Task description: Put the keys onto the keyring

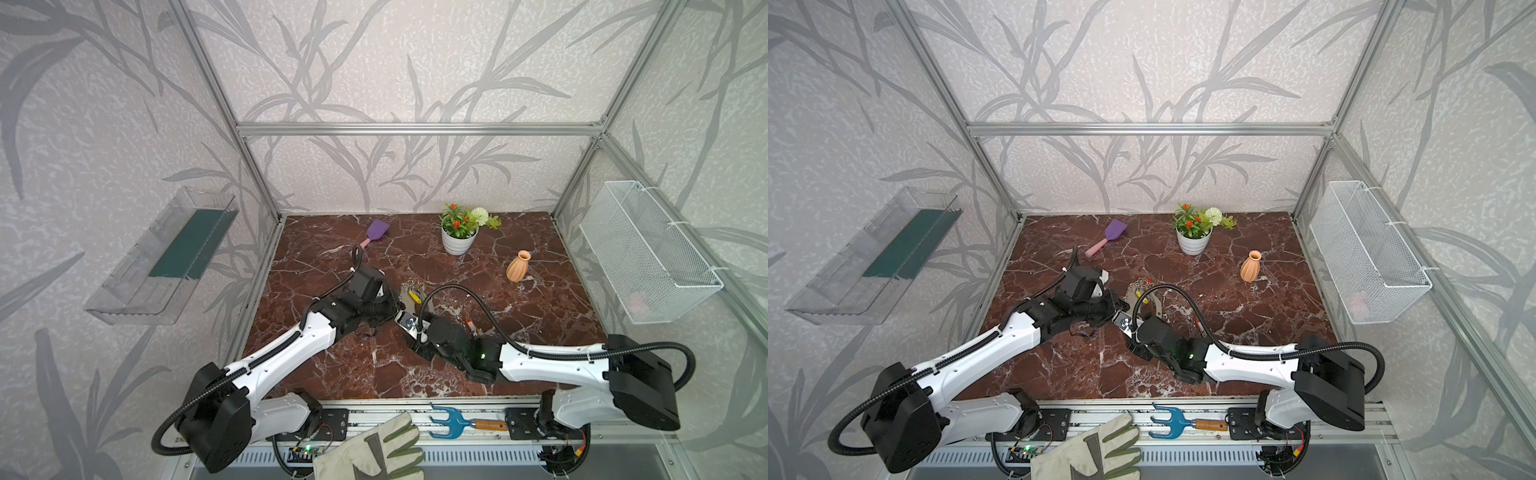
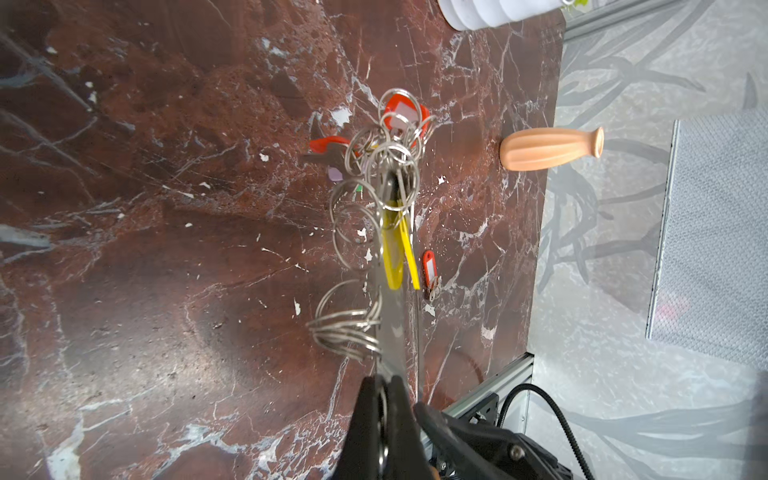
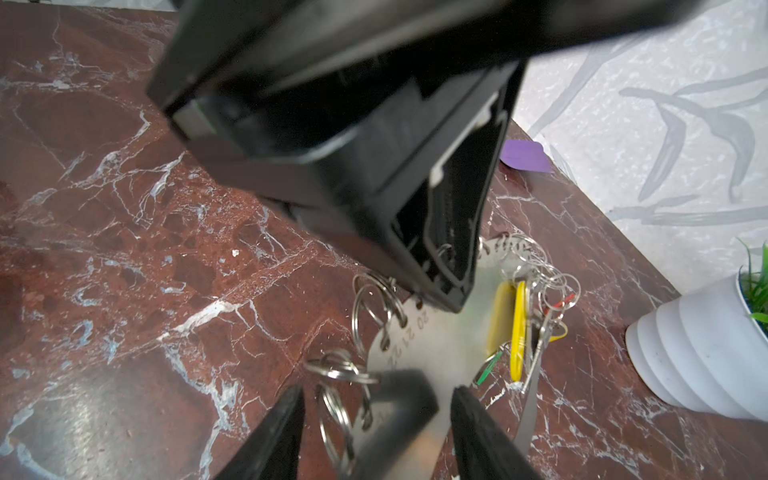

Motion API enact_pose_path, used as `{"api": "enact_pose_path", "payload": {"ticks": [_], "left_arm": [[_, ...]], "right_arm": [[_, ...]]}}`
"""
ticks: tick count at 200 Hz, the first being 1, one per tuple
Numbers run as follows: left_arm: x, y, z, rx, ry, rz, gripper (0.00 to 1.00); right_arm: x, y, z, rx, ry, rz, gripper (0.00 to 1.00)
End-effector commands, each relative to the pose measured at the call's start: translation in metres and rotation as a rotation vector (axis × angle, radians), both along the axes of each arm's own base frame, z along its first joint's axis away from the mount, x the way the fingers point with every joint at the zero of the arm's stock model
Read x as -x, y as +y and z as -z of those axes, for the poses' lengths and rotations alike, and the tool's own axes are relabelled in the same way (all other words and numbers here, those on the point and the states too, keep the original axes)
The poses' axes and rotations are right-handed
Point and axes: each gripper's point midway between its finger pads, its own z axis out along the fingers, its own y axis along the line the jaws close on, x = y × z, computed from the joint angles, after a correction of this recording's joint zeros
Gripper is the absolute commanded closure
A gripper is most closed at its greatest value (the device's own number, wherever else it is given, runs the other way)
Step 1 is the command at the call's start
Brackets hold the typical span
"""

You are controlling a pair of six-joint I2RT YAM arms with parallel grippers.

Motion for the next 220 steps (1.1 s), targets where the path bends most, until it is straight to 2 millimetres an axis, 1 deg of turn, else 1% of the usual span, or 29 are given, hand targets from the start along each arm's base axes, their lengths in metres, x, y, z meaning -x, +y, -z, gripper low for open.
{"api": "enact_pose_path", "payload": {"ticks": [1, 19, 63, 80, 115, 121, 124, 128, 133, 137, 154, 188, 209, 220], "left_arm": [[-0.002, -0.008, -0.028, 0.063, -0.039, -0.002, 1.00], [-0.001, -0.007, -0.029, 0.067, -0.030, -0.010, 1.00], [-0.001, -0.014, -0.035, 0.108, -0.010, -0.008, 1.00], [-0.001, -0.014, -0.036, 0.108, -0.009, -0.012, 1.00], [-0.003, -0.016, -0.047, 0.117, -0.028, -0.003, 1.00], [-0.003, -0.016, -0.048, 0.115, -0.030, -0.003, 1.00], [-0.004, -0.015, -0.049, 0.113, -0.030, -0.004, 1.00], [-0.004, -0.015, -0.049, 0.110, -0.030, -0.007, 1.00], [-0.004, -0.014, -0.049, 0.105, -0.027, -0.009, 1.00], [-0.005, -0.014, -0.049, 0.101, -0.025, -0.011, 1.00], [-0.006, -0.013, -0.050, 0.097, -0.025, -0.018, 1.00], [-0.006, -0.010, -0.052, 0.083, -0.021, -0.028, 1.00], [-0.006, -0.009, -0.054, 0.080, -0.022, -0.033, 1.00], [-0.006, -0.008, -0.054, 0.076, -0.022, -0.037, 1.00]], "right_arm": [[-0.012, 0.011, -0.018, -0.017, -0.093, 0.025, 0.53], [-0.015, 0.012, -0.017, 0.003, -0.126, 0.034, 0.62], [-0.017, 0.015, -0.016, 0.022, -0.174, 0.018, 0.80], [-0.017, 0.015, -0.016, 0.024, -0.182, 0.009, 0.83], [-0.017, 0.012, -0.012, 0.059, -0.198, 0.001, 0.88], [-0.017, 0.011, -0.012, 0.065, -0.201, 0.001, 0.88], [-0.017, 0.011, -0.012, 0.067, -0.202, 0.001, 0.85], [-0.017, 0.010, -0.013, 0.070, -0.203, 0.003, 0.80], [-0.017, 0.009, -0.012, 0.073, -0.204, 0.004, 0.69], [-0.016, 0.009, -0.012, 0.074, -0.205, 0.002, 0.65], [-0.015, 0.006, -0.010, 0.081, -0.201, -0.001, 0.55], [-0.017, -0.004, -0.009, 0.110, -0.216, 0.025, 0.48], [-0.022, -0.009, -0.009, 0.146, -0.242, 0.055, 0.48], [-0.026, -0.011, -0.009, 0.166, -0.265, 0.080, 0.49]]}}
